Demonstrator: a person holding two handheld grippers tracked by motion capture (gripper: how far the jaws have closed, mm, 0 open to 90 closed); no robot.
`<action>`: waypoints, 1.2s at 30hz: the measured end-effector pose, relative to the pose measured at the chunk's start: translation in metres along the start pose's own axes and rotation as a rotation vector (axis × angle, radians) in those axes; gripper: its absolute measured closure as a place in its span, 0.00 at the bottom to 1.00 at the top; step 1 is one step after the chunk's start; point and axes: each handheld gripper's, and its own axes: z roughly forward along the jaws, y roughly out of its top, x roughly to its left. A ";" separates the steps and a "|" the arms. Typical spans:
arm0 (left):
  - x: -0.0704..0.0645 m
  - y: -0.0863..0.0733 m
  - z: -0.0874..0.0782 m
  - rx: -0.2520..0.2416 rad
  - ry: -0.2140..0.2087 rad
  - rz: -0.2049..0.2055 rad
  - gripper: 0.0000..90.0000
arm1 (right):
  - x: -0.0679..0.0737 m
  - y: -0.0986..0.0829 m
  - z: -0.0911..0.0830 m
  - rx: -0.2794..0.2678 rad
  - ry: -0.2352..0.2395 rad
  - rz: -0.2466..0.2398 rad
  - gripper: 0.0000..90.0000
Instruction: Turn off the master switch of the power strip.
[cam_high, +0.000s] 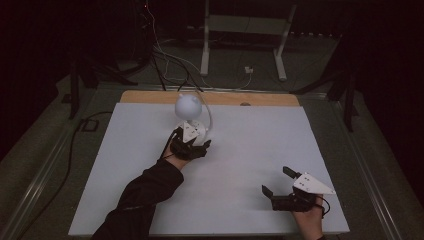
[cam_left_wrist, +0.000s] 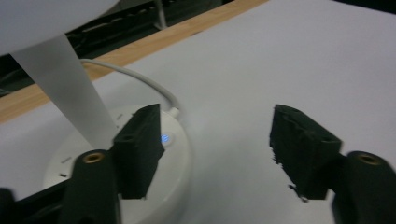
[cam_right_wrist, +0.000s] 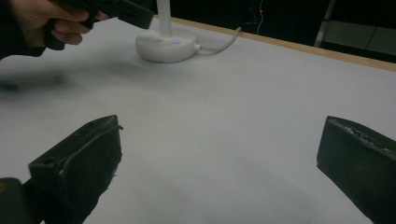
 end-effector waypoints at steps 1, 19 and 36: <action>0.000 0.000 0.001 0.002 0.010 0.004 0.46 | 0.000 0.000 0.000 -0.001 0.001 0.000 0.00; 0.013 0.002 0.019 0.026 0.066 0.031 1.00 | -0.001 0.000 -0.001 -0.006 0.015 0.005 0.00; 0.014 -0.006 0.040 0.062 0.127 0.104 1.00 | 0.000 -0.001 0.000 -0.002 0.019 0.007 0.00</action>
